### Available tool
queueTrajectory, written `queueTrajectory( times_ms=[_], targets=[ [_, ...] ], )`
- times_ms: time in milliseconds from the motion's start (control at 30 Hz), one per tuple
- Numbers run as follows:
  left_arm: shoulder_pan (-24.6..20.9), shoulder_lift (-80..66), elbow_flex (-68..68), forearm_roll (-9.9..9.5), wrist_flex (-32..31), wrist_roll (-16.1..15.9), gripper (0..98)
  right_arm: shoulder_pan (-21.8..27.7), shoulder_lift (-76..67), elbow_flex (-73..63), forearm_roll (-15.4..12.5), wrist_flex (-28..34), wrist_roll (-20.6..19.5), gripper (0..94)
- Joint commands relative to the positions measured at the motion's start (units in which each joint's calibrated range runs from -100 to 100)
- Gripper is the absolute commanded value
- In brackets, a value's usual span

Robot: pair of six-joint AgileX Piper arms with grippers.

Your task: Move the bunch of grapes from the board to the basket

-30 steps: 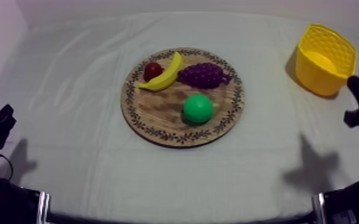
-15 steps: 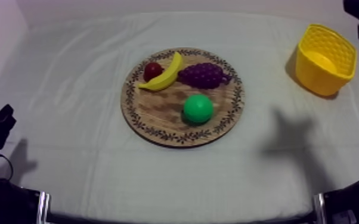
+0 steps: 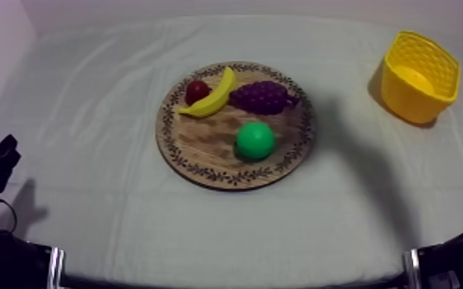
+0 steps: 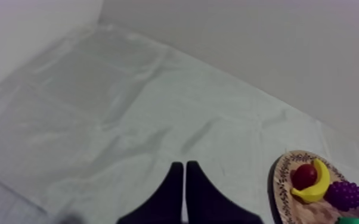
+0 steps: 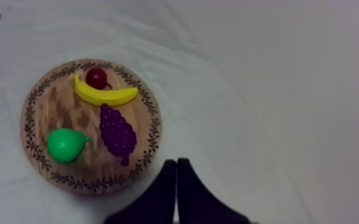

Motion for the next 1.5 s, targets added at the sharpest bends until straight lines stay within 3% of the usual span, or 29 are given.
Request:
queueTrajectory(
  times_ms=[0,133,400,567,633,733,1200,1467],
  targets=[
    [-0.01,0.03,0.00,-0.02,0.01,-0.01,0.1,-1.09,7.85,-2.95,0.53,1.43,1.32,1.0],
    [-0.01,0.03,0.00,-0.02,0.01,0.00,0.1,-3.14,13.45,-4.43,1.38,2.59,2.03,1.1],
    [-0.01,0.03,0.00,-0.02,0.01,0.01,0.1,-6.38,19.71,-5.35,2.89,4.19,1.73,10.2],
    [-0.01,0.03,0.00,-0.02,0.01,0.01,0.1,-7.55,21.87,-5.41,3.82,5.45,1.17,52.6],
    [-0.01,0.03,0.00,-0.02,0.01,0.00,0.1,-7.80,22.58,-5.58,3.99,5.70,1.08,62.8],
    [-0.01,0.03,0.00,-0.02,0.01,0.01,0.1,-8.26,23.94,-5.87,4.23,5.58,1.11,70.0],
    [-0.01,0.03,0.00,-0.02,0.01,0.01,0.1,-9.77,38.65,-8.18,5.68,-0.11,2.17,73.0],
    [-0.01,0.03,0.00,-0.02,0.01,0.01,0.1,-10.75,49.31,-15.55,6.61,0.26,1.34,73.1]
  ],
)
